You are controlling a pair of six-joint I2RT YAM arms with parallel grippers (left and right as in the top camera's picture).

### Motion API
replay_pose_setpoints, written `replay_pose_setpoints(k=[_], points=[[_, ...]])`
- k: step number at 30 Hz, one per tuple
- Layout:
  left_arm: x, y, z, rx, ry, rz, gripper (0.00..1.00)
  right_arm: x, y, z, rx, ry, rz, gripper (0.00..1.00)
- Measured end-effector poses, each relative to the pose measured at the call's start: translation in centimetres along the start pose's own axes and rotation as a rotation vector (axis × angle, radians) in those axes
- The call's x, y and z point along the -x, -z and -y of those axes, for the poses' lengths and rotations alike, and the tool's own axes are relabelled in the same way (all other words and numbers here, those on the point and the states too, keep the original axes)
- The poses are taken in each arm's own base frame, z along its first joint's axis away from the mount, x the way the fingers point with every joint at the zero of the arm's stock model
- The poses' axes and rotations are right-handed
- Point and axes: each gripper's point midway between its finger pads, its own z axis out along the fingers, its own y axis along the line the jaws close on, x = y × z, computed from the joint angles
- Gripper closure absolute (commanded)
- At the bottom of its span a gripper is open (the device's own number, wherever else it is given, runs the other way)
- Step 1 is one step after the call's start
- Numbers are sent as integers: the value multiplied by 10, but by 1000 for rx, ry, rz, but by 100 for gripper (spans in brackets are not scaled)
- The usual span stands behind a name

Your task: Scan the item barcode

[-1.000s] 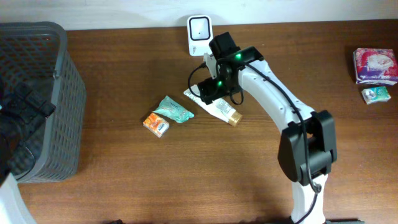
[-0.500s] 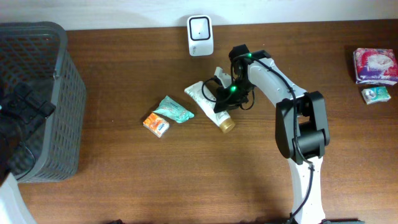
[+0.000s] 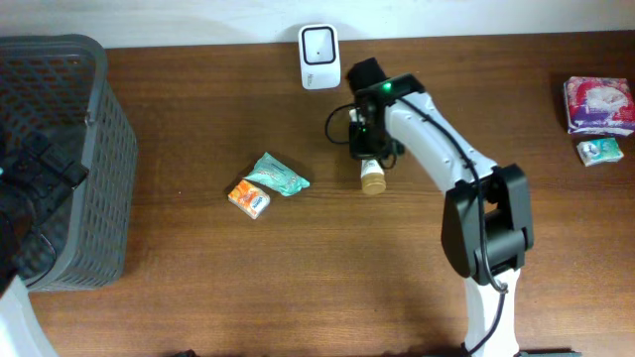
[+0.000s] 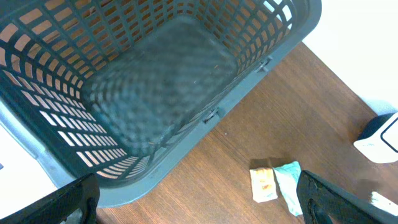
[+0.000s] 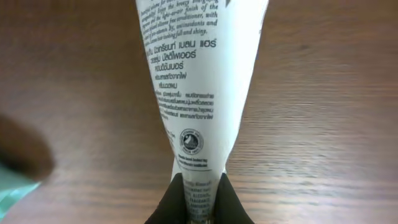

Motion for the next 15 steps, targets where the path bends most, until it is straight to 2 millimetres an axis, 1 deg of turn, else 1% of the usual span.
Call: replay_pose_setpoints(k=[3, 4, 5, 6, 8, 9, 11, 13, 15], points=[[0, 0, 0, 0, 0, 0, 1, -6, -2, -9, -92, -3, 48, 96], [0, 0, 0, 0, 0, -1, 1, -9, -9, -15, -106, -1, 66, 96], [0, 0, 0, 0, 0, 0, 1, -19, -17, -17, -124, -3, 49, 96], [0, 0, 0, 0, 0, 0, 1, -24, -21, -16, -135, -12, 44, 92], [0, 0, 0, 0, 0, 0, 1, -25, -23, -15, -138, -23, 42, 85], [0, 0, 0, 0, 0, 0, 1, -26, -23, -14, -139, -28, 41, 78], [0, 0, 0, 0, 0, 0, 1, -29, -25, -12, -147, -35, 29, 56], [0, 0, 0, 0, 0, 0, 1, -35, -25, -11, -151, -33, 5, 35], [0, 0, 0, 0, 0, 0, 1, -40, -25, -10, -155, -36, -18, 33]])
